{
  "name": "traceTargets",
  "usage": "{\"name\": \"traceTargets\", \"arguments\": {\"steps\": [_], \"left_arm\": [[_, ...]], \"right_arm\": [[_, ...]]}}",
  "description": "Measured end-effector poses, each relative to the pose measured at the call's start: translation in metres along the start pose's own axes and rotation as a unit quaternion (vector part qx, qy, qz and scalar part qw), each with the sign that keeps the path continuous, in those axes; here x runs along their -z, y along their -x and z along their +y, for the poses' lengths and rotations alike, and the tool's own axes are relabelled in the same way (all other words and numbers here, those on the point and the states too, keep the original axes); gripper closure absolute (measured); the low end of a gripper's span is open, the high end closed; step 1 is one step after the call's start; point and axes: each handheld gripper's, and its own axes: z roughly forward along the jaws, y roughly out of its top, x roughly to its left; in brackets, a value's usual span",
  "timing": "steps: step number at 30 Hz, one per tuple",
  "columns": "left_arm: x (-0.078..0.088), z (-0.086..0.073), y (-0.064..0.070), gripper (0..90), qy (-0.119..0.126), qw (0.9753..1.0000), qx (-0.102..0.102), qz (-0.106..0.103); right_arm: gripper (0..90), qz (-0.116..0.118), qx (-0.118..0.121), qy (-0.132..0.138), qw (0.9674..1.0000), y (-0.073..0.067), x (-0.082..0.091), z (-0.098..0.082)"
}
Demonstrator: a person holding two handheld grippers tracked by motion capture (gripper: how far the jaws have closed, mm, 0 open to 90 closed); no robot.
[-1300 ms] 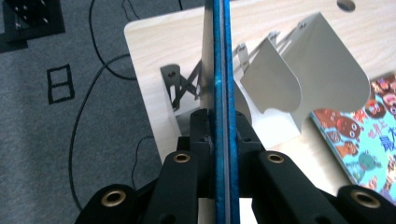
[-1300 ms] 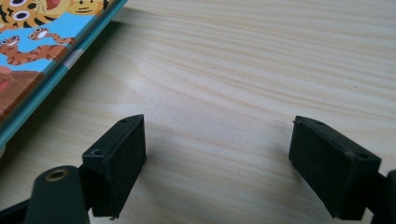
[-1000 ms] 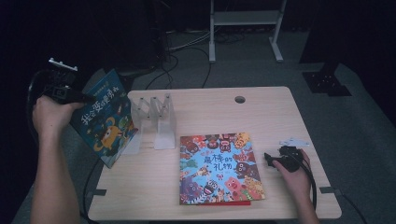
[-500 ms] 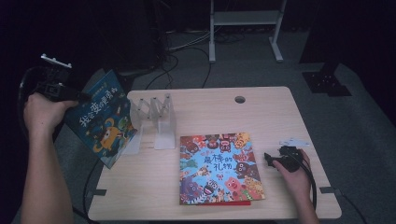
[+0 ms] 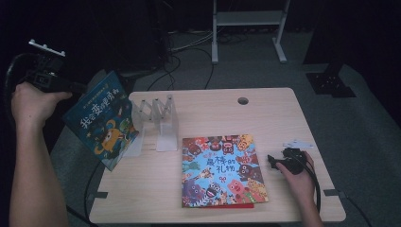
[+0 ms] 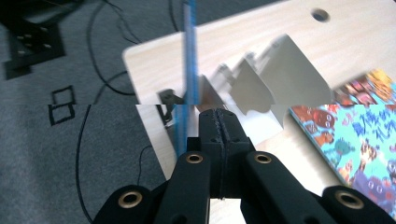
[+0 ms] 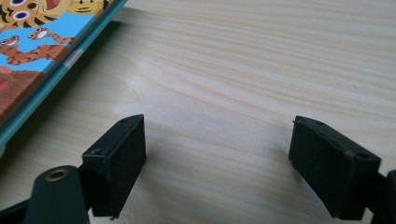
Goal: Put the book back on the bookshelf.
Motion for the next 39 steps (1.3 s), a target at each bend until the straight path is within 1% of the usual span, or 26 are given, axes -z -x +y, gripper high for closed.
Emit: {"name": "traceTargets", "arguments": {"steps": [2, 7, 10, 13, 14, 16, 20, 24, 26, 27, 30, 31, 32, 34, 35, 36, 37, 39], "left_arm": [[-0.003, -0.002, 0.004, 89.9, 0.001, 0.9999, -0.01, -0.013], [-0.012, -0.006, 0.015, 89.1, -0.002, 0.999, -0.032, -0.03], [-0.018, -0.009, 0.025, 86.2, -0.005, 0.9978, -0.052, -0.042], [-0.024, -0.012, 0.034, 82.4, 0.002, 0.9962, -0.065, -0.057], [-0.027, -0.013, 0.037, 81.1, 0.002, 0.9954, -0.071, -0.064], [-0.033, -0.016, 0.044, 75.6, 0.002, 0.9926, -0.094, -0.076], [-0.045, -0.021, 0.054, 70.6, -0.002, 0.9902, -0.103, -0.093], [-0.056, -0.027, 0.064, 65.7, -0.002, 0.9877, -0.117, -0.103], [-0.062, -0.031, 0.069, 61.4, 0.002, 0.9852, -0.129, -0.112], [-0.065, -0.033, 0.071, 60.9, 0.001, 0.9835, -0.139, -0.116], [-0.076, -0.041, 0.079, 56.0, -0.003, 0.9795, -0.163, -0.118], [-0.08, -0.043, 0.082, 53.9, -0.002, 0.979, -0.167, -0.117], [-0.084, -0.046, 0.085, 51.0, -0.002, 0.9795, -0.166, -0.115], [-0.09, -0.051, 0.09, 48.1, -0.004, 0.9789, -0.166, -0.119], [-0.093, -0.053, 0.092, 45.4, -0.003, 0.9791, -0.166, -0.118], [-0.097, -0.055, 0.094, 44.0, -0.003, 0.9795, -0.161, -0.121], [-0.1, -0.058, 0.097, 42.4, -0.002, 0.9793, -0.16, -0.124], [-0.107, -0.062, 0.101, 38.5, -0.002, 0.9793, -0.159, -0.126]], "right_arm": [[17.9, 0.0, 0.0, 0.0, 1.0, 0.0, 0.0, 0.0], [17.9, 0.0, 0.0, 0.0, 1.0, 0.0, 0.0, 0.0], [18.0, 0.0, 0.0, 0.0, 1.0, 0.0, 0.0, 0.0], [17.9, 0.0, 0.0, 0.0, 1.0, 0.0, 0.0, 0.0], [17.9, 0.0, 0.0, 0.0, 1.0, 0.0, 0.0, 0.0], [17.5, -0.001, 0.0, 0.0, 1.0, 0.0, 0.0, 0.0], [16.4, -0.004, -0.004, -0.001, 1.0, 0.0, 0.0, 0.0], [16.4, -0.004, -0.003, -0.002, 1.0, 0.0, 0.0, 0.0], [16.4, -0.004, -0.003, -0.002, 1.0, 0.0, 0.0, 0.0], [16.3, -0.004, -0.003, -0.002, 1.0, 0.0, 0.0, 0.0], [16.3, -0.004, -0.003, -0.002, 1.0, 0.0, 0.0, 0.0], [16.4, -0.004, -0.003, -0.002, 1.0, 0.0, 0.0, 0.0], [16.4, -0.004, -0.003, -0.002, 1.0, 0.0, 0.0, 0.0], [16.4, -0.004, -0.003, -0.002, 1.0, 0.0, 0.0, 0.0], [16.4, -0.004, -0.003, -0.002, 1.0, 0.0, 0.0, 0.0], [16.2, -0.003, -0.002, -0.002, 1.0, 0.001, 0.0, 0.0], [14.8, 0.0, 0.001, -0.002, 1.0, 0.001, 0.0, 0.0], [13.2, -0.001, 0.0, -0.005, 1.0, 0.002, 0.0, 0.0]]}}
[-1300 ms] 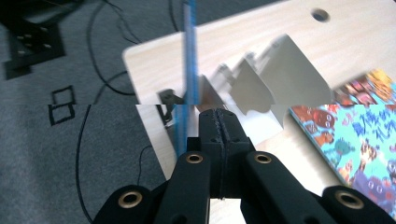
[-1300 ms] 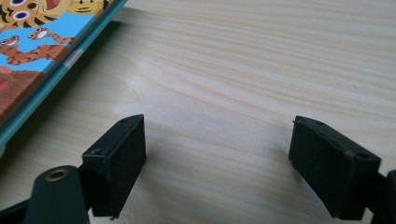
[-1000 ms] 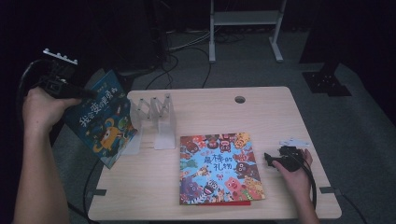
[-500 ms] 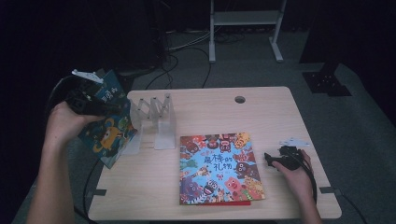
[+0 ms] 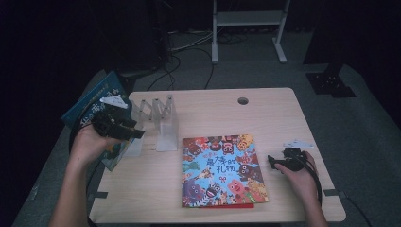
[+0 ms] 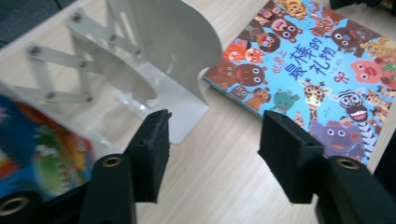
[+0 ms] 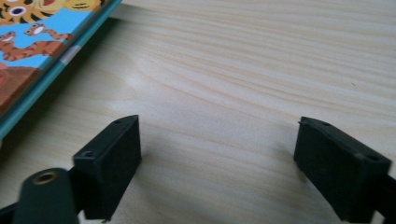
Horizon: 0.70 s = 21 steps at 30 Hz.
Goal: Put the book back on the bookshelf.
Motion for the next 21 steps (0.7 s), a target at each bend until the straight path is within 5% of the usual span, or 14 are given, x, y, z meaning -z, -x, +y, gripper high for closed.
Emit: {"name": "traceTargets", "arguments": {"steps": [10, 21], "left_arm": [[-0.04, -0.021, 0.022, 22.6, 0.004, 0.9999, -0.014, 0.01], [-0.085, -0.041, 0.041, 9.2, 0.023, 0.9993, -0.029, -0.006]], "right_arm": [[15.0, -0.006, -0.006, 0.001, 1.0, 0.0, 0.001, -0.001], [38.2, 0.011, 0.003, 0.005, 0.9999, 0.001, 0.01, -0.003]]}}
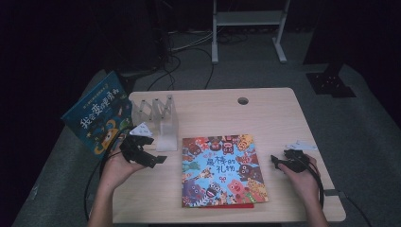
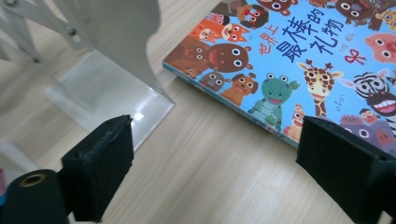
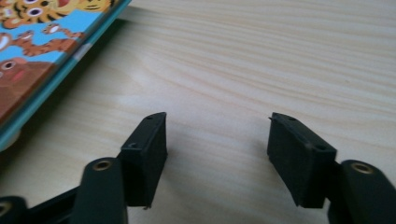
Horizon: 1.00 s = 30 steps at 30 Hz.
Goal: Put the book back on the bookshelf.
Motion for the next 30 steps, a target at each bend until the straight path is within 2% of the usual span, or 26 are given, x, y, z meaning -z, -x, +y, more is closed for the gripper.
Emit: {"name": "traceTargets", "arguments": {"steps": [3, 5, 7, 8, 10, 13, 16, 18, 23, 30], "left_arm": [[-0.011, -0.005, 0.003, 6.6, 0.007, 1.0, 0.003, -0.003], [-0.016, -0.009, 0.005, 0.8, 0.01, 0.9999, 0.004, 0.012], [-0.021, -0.014, 0.007, 0.4, 0.023, 0.9996, 0.001, 0.017], [-0.024, -0.016, 0.007, 0.4, 0.014, 0.9998, 0.006, 0.009], [-0.027, -0.019, 0.008, 0.0, 0.006, 1.0, 0.003, 0.007], [-0.031, -0.026, 0.007, 0.0, 0.011, 0.9998, 0.017, 0.0], [-0.035, -0.032, 0.006, 0.0, 0.002, 0.9999, 0.014, 0.0], [-0.038, -0.036, 0.007, 0.0, 0.001, 0.9998, 0.019, -0.01], [-0.043, -0.042, 0.009, 0.0, 0.001, 0.9997, 0.021, -0.014], [-0.057, -0.043, 0.013, 0.0, -0.018, 0.9994, 0.012, -0.027]], "right_arm": [[38.9, 0.013, 0.0, -0.001, 0.9999, -0.002, 0.003, 0.001], [38.9, 0.023, -0.002, 0.003, 0.9997, -0.004, 0.005, 0.001], [38.9, 0.032, -0.005, 0.007, 0.9995, -0.006, 0.007, 0.002], [39.0, 0.035, -0.006, 0.008, 0.9993, -0.008, 0.008, 0.003], [39.4, 0.046, -0.006, 0.012, 0.9988, -0.012, 0.01, 0.006], [39.8, 0.063, -0.008, 0.02, 0.9978, -0.017, 0.012, 0.01], [40.3, 0.07, -0.008, 0.02, 0.9973, -0.022, 0.012, 0.015], [40.4, 0.08, -0.012, 0.023, 0.9965, -0.025, 0.01, 0.019], [40.7, 0.081, 0.003, 0.016, 0.9966, -0.032, 0.004, 0.03], [40.9, 0.091, 0.01, 0.012, 0.9957, -0.04, -0.012, 0.05]]}}
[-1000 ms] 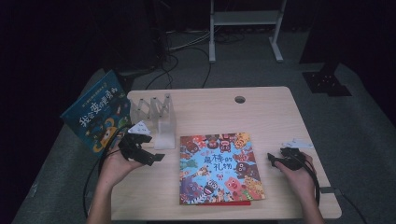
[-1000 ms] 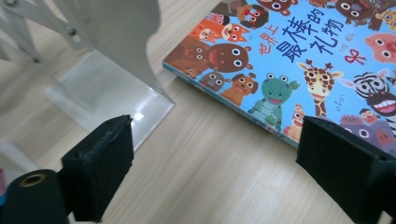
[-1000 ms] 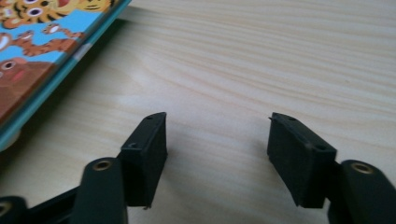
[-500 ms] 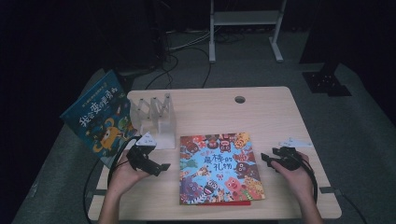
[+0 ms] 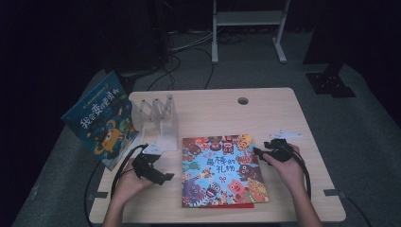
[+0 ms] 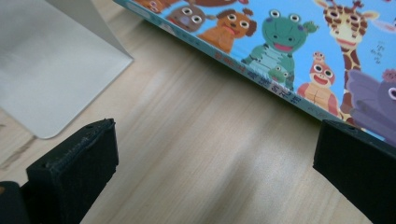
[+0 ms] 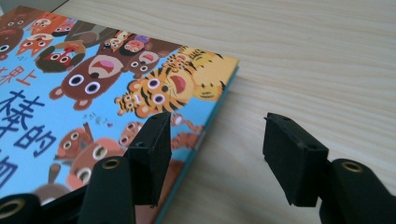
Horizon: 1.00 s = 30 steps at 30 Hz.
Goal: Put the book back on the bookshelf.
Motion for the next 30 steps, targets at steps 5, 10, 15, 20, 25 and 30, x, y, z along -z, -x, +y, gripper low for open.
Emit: {"name": "traceTargets", "arguments": {"steps": [5, 10, 15, 20, 25, 30], "left_arm": [[-0.005, 0.002, 0.004, 0.0, -0.004, 0.9999, -0.007, -0.014], [-0.005, 0.002, 0.005, 0.0, -0.003, 0.9998, -0.006, -0.016], [-0.002, 0.002, 0.003, 0.0, 0.002, 0.9998, -0.007, -0.02], [0.0, 0.002, 0.004, 0.0, 0.005, 0.9997, -0.003, -0.023], [0.001, 0.002, 0.003, 0.0, 0.006, 0.9998, -0.004, -0.02], [0.003, 0.002, 0.002, 0.0, 0.013, 0.9997, 0.0, -0.021]], "right_arm": [[40.2, 0.004, -0.001, -0.006, 1.0, -0.002, -0.011, 0.011], [39.6, 0.003, -0.005, -0.013, 0.9999, -0.003, -0.022, 0.022], [38.4, 0.016, -0.009, -0.027, 0.9995, -0.004, -0.037, 0.03], [36.6, 0.027, -0.024, -0.035, 0.9987, -0.004, -0.047, 0.035], [36.3, 0.034, -0.015, -0.033, 0.9988, -0.004, -0.051, 0.037], [37.3, 0.052, -0.011, -0.031, 0.9981, -0.007, -0.058, 0.041]]}}
